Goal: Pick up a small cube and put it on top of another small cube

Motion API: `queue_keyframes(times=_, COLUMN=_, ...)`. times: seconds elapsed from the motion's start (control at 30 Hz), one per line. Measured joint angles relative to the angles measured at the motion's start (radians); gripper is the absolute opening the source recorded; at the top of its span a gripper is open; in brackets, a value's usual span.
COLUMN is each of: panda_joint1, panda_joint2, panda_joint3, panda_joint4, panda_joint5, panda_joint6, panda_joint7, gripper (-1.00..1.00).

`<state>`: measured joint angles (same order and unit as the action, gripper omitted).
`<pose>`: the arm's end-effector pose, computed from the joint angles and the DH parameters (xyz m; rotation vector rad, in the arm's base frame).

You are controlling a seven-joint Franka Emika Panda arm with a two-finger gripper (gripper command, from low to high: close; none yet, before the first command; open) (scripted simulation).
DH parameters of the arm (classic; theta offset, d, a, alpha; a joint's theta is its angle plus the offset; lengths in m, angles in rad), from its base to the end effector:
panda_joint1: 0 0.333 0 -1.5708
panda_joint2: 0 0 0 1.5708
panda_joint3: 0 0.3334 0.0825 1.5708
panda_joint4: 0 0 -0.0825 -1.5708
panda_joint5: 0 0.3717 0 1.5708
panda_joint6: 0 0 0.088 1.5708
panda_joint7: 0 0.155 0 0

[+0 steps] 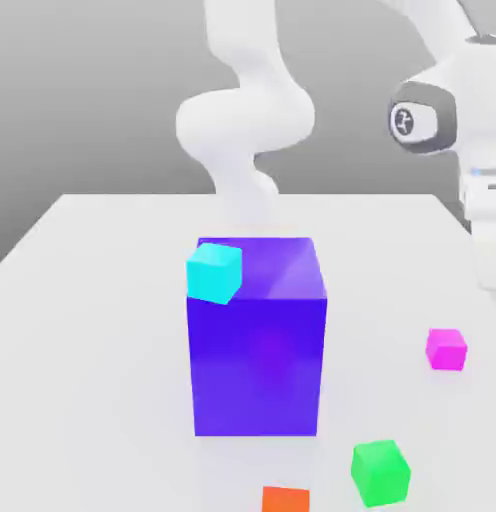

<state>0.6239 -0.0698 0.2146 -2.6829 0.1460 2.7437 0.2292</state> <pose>0.2874 0.3129 0.2490 -2.9431 -0.7184 -0.1305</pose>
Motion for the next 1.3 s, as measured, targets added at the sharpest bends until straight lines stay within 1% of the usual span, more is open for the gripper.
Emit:
queue_keyframes(times=0.1, panda_joint1=0.059, panda_joint2=0.072, panda_joint3=0.022, panda_joint4=-0.040, panda_joint5=-0.078, panda_joint6=0.049, panda_joint7=0.009, gripper=0.00)
queue_keyframes(times=0.17, panda_joint1=0.090, panda_joint2=0.120, panda_joint3=0.020, panda_joint4=-0.067, panda_joint5=-0.155, panda_joint6=0.079, panda_joint7=0.032, gripper=0.00)
queue_keyframes(times=0.3, panda_joint1=0.149, panda_joint2=0.251, panda_joint3=-0.056, panda_joint4=-0.058, panda_joint5=-0.292, panda_joint6=0.178, panda_joint7=0.112, gripper=0.00)
queue_keyframes(times=0.4, panda_joint1=0.209, panda_joint2=0.359, panda_joint3=-0.127, panda_joint4=-0.038, panda_joint5=-0.344, panda_joint6=0.264, panda_joint7=0.152, gripper=0.00)
queue_keyframes(times=0.43, panda_joint1=0.221, panda_joint2=0.383, panda_joint3=-0.141, panda_joint4=-0.033, panda_joint5=-0.351, panda_joint6=0.283, panda_joint7=0.158, gripper=-1.00)
queue_keyframes(times=0.63, panda_joint1=0.227, panda_joint2=0.395, panda_joint3=-0.147, panda_joint4=-0.031, panda_joint5=-0.357, panda_joint6=0.292, panda_joint7=0.164, gripper=-1.00)
queue_keyframes(times=0.7, panda_joint1=0.211, panda_joint2=0.358, panda_joint3=-0.129, panda_joint4=-0.038, panda_joint5=-0.346, panda_joint6=0.263, panda_joint7=0.154, gripper=-1.00)
queue_keyframes(times=0.83, panda_joint1=0.169, panda_joint2=0.224, panda_joint3=-0.066, panda_joint4=-0.066, panda_joint5=-0.258, panda_joint6=0.158, panda_joint7=0.086, gripper=-1.00)
queue_keyframes(times=0.9, panda_joint1=0.158, panda_joint2=0.170, panda_joint3=-0.059, panda_joint4=-0.070, panda_joint5=-0.207, panda_joint6=0.107, panda_joint7=0.043, gripper=-1.00)
queue_keyframes(times=1.03, panda_joint1=0.075, panda_joint2=0.162, panda_joint3=-0.105, panda_joint4=-0.011, panda_joint5=-0.175, panda_joint6=0.040, panda_joint7=-0.045, gripper=-1.00)
queue_keyframes(times=1.3, panda_joint1=-0.101, panda_joint2=0.187, panda_joint3=-0.215, panda_joint4=0.133, panda_joint5=-0.144, panda_joint6=-0.078, panda_joint7=-0.217, gripper=-1.00)
